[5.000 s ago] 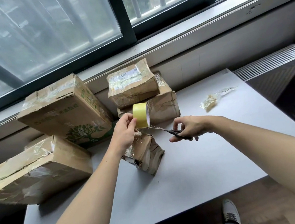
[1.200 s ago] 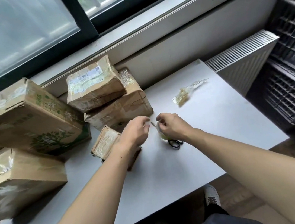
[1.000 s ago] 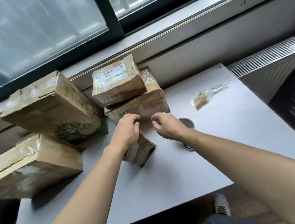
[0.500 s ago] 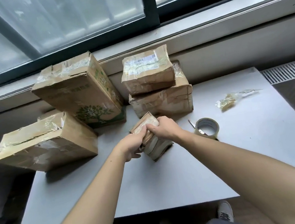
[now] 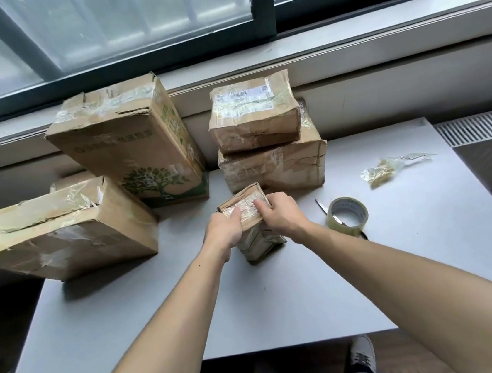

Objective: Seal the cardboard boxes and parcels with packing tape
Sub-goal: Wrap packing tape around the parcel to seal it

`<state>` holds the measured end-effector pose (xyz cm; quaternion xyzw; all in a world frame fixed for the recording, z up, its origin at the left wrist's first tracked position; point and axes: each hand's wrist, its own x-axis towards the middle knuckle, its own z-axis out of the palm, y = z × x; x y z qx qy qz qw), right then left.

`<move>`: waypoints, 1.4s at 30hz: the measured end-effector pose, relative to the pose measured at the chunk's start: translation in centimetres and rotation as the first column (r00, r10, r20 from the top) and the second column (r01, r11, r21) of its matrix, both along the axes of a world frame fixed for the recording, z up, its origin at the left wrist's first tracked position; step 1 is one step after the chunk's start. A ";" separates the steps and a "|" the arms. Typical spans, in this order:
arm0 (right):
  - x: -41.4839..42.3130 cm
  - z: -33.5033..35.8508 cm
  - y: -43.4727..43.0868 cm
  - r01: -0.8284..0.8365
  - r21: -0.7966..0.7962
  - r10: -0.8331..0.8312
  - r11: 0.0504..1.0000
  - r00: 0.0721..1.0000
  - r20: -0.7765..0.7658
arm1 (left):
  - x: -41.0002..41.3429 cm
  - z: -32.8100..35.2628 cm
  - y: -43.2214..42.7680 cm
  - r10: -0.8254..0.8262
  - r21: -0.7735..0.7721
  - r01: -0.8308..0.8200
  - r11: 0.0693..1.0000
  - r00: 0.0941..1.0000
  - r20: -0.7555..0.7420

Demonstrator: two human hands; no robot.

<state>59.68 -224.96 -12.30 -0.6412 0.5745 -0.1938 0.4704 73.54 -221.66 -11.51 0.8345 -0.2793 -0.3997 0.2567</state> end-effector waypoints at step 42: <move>-2.7 -4.0 3.2 -0.024 0.133 0.064 0.991 0.950 -0.304 | -0.5 -3.2 6.3 -0.032 0.233 0.052 0.971 0.996 -0.089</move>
